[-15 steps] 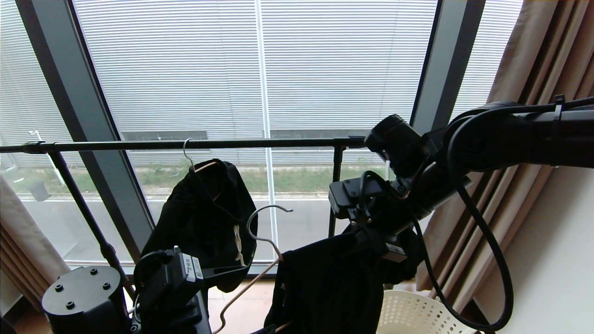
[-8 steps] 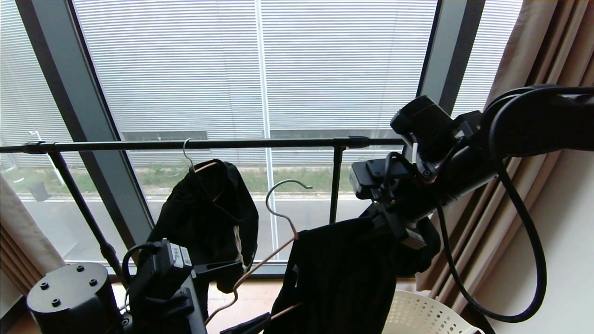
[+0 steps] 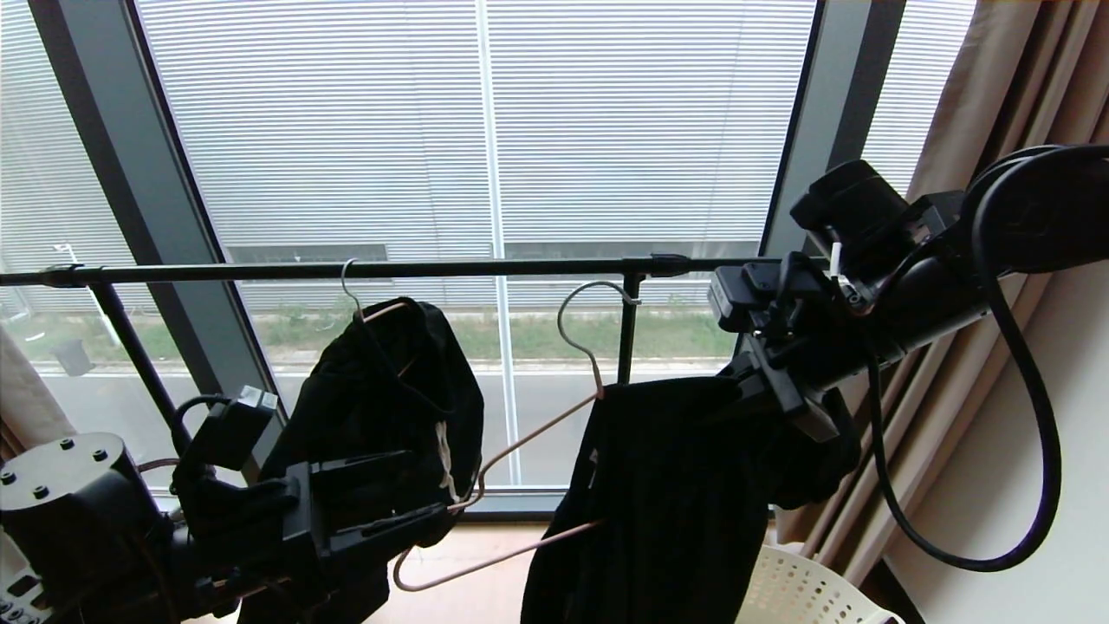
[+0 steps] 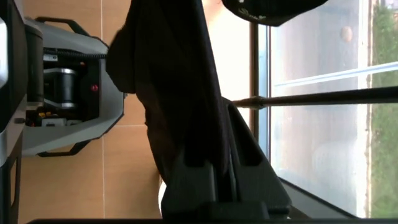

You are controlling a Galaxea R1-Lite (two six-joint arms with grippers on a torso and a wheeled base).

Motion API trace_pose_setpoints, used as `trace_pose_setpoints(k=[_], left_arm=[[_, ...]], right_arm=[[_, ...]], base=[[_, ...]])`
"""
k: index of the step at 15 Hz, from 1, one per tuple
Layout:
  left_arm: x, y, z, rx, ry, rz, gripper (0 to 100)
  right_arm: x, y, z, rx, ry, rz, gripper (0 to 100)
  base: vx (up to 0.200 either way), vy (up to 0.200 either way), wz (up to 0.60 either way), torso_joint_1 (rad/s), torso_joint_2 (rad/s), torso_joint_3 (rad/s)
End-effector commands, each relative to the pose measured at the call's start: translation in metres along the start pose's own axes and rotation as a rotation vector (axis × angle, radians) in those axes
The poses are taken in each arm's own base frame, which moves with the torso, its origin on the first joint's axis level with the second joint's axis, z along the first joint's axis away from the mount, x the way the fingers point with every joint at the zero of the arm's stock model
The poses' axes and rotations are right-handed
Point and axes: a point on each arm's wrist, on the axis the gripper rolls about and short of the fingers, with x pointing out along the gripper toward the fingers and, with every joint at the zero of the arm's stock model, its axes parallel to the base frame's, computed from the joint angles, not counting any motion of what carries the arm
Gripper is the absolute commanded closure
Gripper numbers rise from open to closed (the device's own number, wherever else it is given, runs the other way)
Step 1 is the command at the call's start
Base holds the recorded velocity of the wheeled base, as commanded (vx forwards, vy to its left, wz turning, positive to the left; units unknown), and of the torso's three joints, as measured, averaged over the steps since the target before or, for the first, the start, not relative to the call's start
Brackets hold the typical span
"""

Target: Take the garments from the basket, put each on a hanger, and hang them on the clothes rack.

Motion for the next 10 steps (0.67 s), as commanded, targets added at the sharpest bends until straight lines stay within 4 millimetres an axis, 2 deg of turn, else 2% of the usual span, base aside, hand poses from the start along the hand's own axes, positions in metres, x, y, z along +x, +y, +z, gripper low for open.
trace_pose_setpoints(k=[1,2,5,8,10], left_arm=[[0.004,0.026,0.007,-0.085,-0.033,0.063,0],[0.006,0.037,0.008,-0.135,-0.043,0.085,0],[0.011,0.053,0.003,-0.187,-0.037,0.11,0],[0.015,0.051,-0.003,-0.201,-0.012,0.097,0],[0.019,0.046,-0.008,-0.208,0.014,0.079,0]], right_arm=[[-0.008,0.004,0.001,-0.003,-0.012,-0.01,100],[-0.012,0.008,0.001,-0.006,-0.016,-0.013,100],[-0.021,0.018,0.005,-0.022,-0.061,0.002,100],[-0.026,0.021,0.009,-0.035,-0.084,-0.002,100],[-0.023,0.026,0.016,-0.058,-0.09,0.015,100]], base=[[0.0,0.0,0.0,0.0,0.0,0.0],[0.0,0.0,0.0,0.0,0.0,0.0],[0.0,0.0,0.0,0.0,0.0,0.0],[0.0,0.0,0.0,0.0,0.0,0.0],[0.0,0.0,0.0,0.0,0.0,0.0]])
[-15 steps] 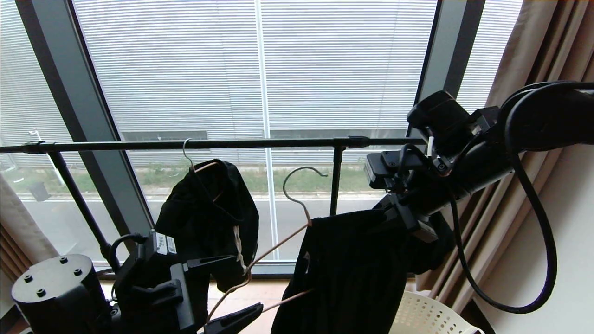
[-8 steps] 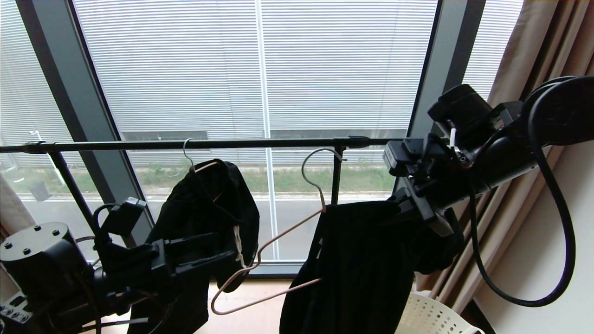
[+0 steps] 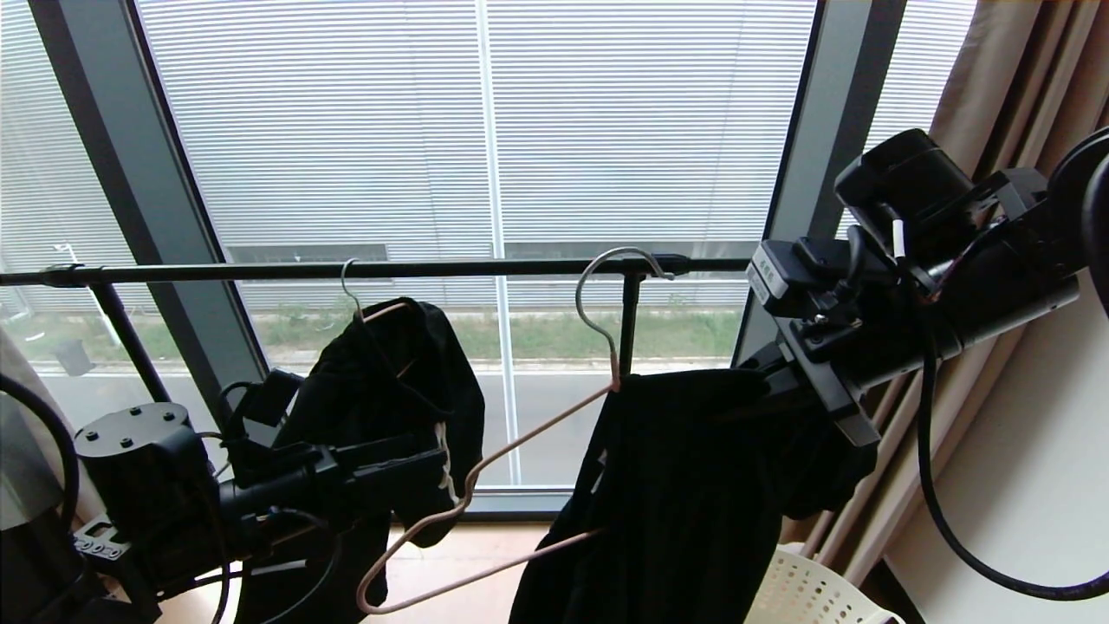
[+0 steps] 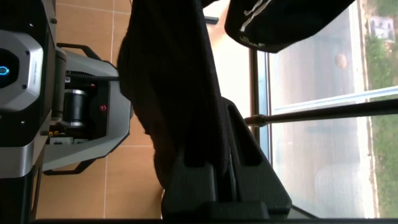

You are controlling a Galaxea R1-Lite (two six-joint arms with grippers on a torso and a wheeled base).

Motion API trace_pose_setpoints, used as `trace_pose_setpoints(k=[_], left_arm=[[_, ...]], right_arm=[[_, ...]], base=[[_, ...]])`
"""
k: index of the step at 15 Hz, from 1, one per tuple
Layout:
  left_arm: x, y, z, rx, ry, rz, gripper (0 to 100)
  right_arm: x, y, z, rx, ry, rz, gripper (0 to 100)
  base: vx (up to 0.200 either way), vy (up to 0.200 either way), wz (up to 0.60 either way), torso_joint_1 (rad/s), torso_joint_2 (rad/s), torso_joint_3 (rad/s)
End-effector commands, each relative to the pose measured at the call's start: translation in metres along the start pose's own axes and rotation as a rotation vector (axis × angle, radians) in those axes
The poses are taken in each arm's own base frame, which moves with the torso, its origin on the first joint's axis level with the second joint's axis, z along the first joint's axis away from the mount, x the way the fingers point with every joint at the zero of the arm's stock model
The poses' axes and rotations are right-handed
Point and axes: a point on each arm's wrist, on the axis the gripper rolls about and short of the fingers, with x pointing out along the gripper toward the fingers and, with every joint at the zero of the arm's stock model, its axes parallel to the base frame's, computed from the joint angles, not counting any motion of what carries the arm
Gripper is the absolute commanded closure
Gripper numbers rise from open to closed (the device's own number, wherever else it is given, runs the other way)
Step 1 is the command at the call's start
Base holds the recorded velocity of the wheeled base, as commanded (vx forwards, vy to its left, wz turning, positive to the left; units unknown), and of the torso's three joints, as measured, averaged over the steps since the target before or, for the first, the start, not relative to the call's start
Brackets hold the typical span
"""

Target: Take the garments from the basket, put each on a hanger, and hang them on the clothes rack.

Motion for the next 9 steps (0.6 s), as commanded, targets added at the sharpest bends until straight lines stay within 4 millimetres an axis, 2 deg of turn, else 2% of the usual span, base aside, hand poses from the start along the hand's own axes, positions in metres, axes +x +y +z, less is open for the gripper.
trace_pose_setpoints(k=[1,6,9], left_arm=[[0.003,-0.003,-0.01,-0.005,0.039,-0.014,0],[-0.002,-0.018,-0.037,0.154,0.148,-0.058,0],[0.0,-0.024,-0.042,0.165,0.171,-0.087,0]], right_arm=[[0.001,0.004,0.009,-0.032,-0.015,0.005,100],[0.009,0.0,0.017,-0.078,-0.046,-0.016,100],[0.015,0.0,0.019,-0.082,-0.046,-0.003,100]], base=[[0.0,0.0,0.0,0.0,0.0,0.0],[0.0,0.0,0.0,0.0,0.0,0.0],[0.0,0.0,0.0,0.0,0.0,0.0]])
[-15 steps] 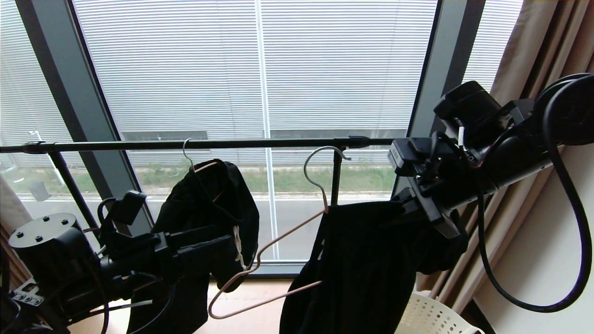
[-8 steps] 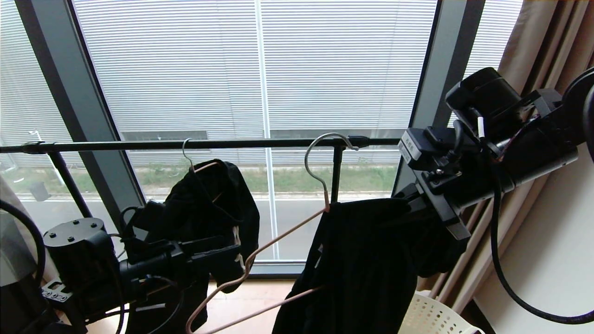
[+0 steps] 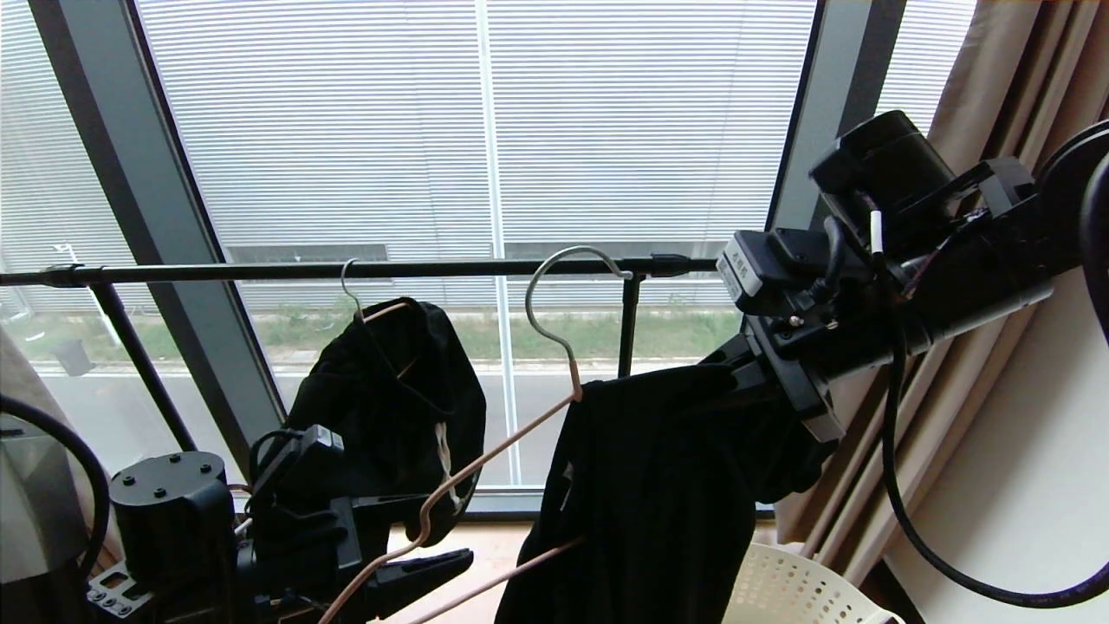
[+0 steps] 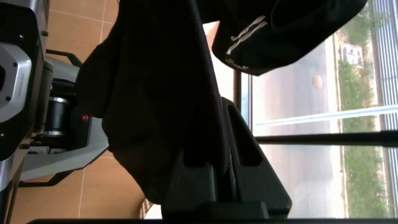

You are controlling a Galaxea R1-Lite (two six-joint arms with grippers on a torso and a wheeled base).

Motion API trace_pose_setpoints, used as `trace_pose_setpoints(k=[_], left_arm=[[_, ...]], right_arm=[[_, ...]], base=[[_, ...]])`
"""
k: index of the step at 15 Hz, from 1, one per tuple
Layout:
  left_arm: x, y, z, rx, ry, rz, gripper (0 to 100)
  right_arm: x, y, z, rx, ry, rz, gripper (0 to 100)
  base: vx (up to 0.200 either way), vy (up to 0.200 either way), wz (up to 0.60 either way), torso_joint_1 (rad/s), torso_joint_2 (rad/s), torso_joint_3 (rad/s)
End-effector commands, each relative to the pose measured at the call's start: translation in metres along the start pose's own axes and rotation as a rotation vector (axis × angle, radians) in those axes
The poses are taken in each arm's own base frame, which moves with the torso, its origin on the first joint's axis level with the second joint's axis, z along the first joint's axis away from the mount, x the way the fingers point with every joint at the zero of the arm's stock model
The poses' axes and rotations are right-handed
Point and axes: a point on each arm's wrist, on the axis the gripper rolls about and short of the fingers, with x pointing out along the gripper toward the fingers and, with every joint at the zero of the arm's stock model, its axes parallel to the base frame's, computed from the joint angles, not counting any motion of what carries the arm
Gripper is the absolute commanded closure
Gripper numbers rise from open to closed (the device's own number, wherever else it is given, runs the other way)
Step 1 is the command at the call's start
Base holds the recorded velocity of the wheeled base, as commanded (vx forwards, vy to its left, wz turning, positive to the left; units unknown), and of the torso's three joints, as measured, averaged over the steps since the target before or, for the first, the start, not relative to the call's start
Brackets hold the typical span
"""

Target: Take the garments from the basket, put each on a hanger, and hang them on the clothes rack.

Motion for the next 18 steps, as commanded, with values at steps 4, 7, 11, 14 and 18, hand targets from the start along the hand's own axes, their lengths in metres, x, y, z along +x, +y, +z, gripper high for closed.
trace_pose_setpoints(k=[4,7,11,14,18], left_arm=[[0.004,-0.012,-0.006,-0.003,0.037,-0.046,0],[0.006,-0.016,-0.008,0.002,0.047,-0.065,0],[0.008,-0.016,-0.007,0.007,0.045,-0.07,0],[0.009,-0.018,-0.008,0.007,0.05,-0.081,0],[0.01,-0.021,-0.009,0.007,0.058,-0.091,0]], right_arm=[[0.009,-0.003,0.003,-0.01,-0.002,0.017,100],[0.016,-0.005,0.008,-0.025,-0.012,0.029,100],[0.02,-0.001,0.015,-0.038,-0.035,0.056,100],[0.023,0.003,0.018,-0.049,-0.04,0.072,100],[0.024,0.003,0.02,-0.053,-0.041,0.072,100]], base=[[0.0,0.0,0.0,0.0,0.0,0.0],[0.0,0.0,0.0,0.0,0.0,0.0],[0.0,0.0,0.0,0.0,0.0,0.0],[0.0,0.0,0.0,0.0,0.0,0.0],[0.0,0.0,0.0,0.0,0.0,0.0]])
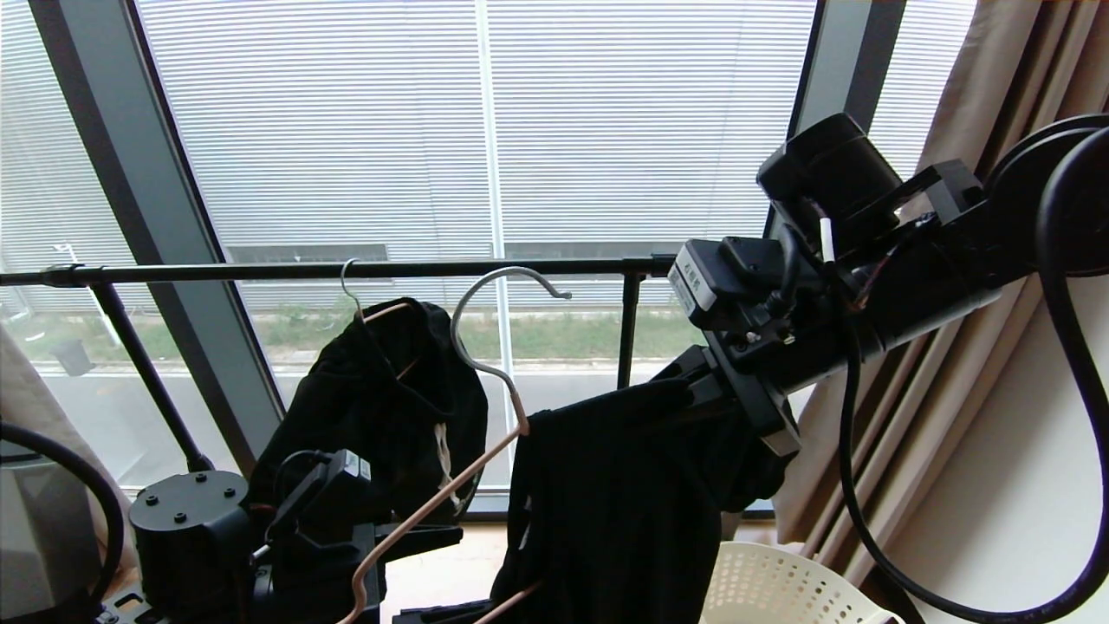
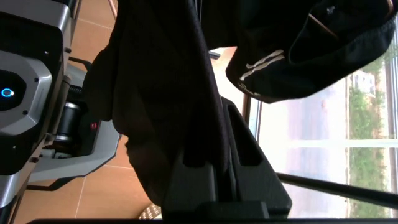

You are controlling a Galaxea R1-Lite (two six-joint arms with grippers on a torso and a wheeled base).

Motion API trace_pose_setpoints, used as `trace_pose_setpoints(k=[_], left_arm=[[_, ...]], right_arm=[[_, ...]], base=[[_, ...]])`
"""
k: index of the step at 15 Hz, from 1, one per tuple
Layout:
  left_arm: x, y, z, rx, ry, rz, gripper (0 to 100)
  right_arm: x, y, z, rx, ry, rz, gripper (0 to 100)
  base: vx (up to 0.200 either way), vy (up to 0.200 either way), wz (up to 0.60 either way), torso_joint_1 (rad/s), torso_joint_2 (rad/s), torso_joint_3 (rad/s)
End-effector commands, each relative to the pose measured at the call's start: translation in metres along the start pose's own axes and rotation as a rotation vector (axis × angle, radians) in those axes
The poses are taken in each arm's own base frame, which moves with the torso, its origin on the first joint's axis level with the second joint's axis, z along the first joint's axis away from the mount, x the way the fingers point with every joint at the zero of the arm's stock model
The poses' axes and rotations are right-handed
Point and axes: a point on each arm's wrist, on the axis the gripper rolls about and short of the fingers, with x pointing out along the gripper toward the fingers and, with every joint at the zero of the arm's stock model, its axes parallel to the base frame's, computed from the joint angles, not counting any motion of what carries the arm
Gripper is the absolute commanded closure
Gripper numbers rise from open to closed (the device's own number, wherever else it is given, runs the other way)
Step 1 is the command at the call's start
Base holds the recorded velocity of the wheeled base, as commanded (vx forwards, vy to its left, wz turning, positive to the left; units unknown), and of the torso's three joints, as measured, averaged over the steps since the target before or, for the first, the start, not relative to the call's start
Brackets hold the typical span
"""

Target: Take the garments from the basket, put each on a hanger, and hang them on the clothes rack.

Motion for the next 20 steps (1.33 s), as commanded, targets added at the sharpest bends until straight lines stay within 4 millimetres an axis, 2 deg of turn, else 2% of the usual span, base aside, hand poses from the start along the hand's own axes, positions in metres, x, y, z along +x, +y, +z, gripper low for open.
trace_pose_setpoints(k=[1,5,10,15,20], left_arm=[[-0.001,0.0,0.001,0.001,-0.004,0.002,0],[-0.001,0.001,0.001,0.001,-0.006,0.005,0],[-0.001,0.001,0.001,0.001,-0.007,0.005,0],[0.002,0.001,0.001,0.003,-0.002,-0.003,0],[0.004,0.001,0.002,0.009,-0.004,-0.008,0]], right_arm=[[-0.002,-0.002,-0.002,0.005,0.003,-0.007,100],[-0.006,-0.006,-0.008,0.021,0.01,-0.028,100],[0.001,-0.015,-0.013,0.024,0.01,-0.041,100],[0.0,-0.018,-0.011,0.03,-0.002,-0.05,100],[0.007,-0.012,-0.002,0.007,-0.02,-0.017,100]], base=[[0.0,0.0,0.0,0.0,0.0,0.0],[0.0,0.0,0.0,0.0,0.0,0.0],[0.0,0.0,0.0,0.0,0.0,0.0],[0.0,0.0,0.0,0.0,0.0,0.0],[0.0,0.0,0.0,0.0,0.0,0.0]])
